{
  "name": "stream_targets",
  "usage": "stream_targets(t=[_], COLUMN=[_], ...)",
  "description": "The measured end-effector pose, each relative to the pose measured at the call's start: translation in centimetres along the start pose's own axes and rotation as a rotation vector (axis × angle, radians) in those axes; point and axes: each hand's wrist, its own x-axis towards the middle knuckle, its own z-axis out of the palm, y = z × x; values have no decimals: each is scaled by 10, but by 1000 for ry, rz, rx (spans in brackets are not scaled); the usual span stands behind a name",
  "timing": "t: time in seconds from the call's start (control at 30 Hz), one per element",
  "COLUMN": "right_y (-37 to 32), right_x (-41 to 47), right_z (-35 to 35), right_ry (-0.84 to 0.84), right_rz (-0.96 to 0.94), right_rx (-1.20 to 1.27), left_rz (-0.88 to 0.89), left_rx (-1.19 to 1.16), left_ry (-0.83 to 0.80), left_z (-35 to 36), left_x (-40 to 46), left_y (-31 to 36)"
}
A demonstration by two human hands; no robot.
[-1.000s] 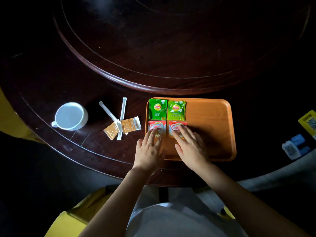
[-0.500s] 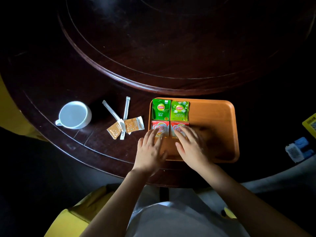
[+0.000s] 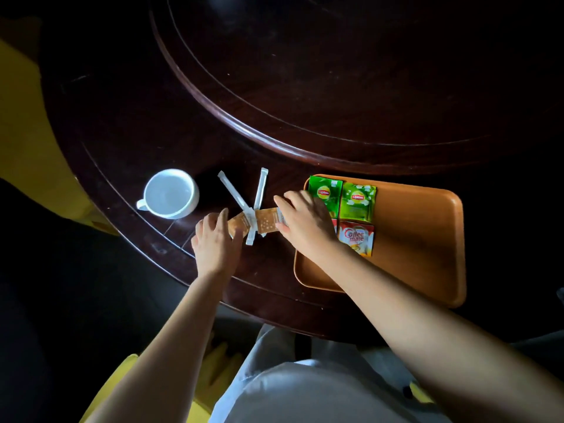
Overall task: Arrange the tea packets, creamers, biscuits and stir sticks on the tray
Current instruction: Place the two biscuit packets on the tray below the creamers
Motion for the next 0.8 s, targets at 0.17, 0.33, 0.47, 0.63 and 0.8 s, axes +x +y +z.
stream_targets(t=[0.17, 0.33, 0.47, 0.63, 0.8], right_y=[-5, -5, -8, -11, -5], right_x=[16, 15, 13, 9, -7], right_z=[7, 8, 11, 8, 2], right_ry=[-106, -108, -49, 18, 15], right_rz=[-17, -13, 2, 1, 88], right_rx=[-56, -70, -102, 24, 342], left_rz=[47, 81, 79, 90, 63], left_rx=[10, -4, -30, -110, -379], left_ry=[-18, -29, -18, 17, 87], left_z=[-1, -2, -3, -5, -11], left_x=[6, 7, 8, 3, -16], left_y=[-4, -8, -8, -8, -7])
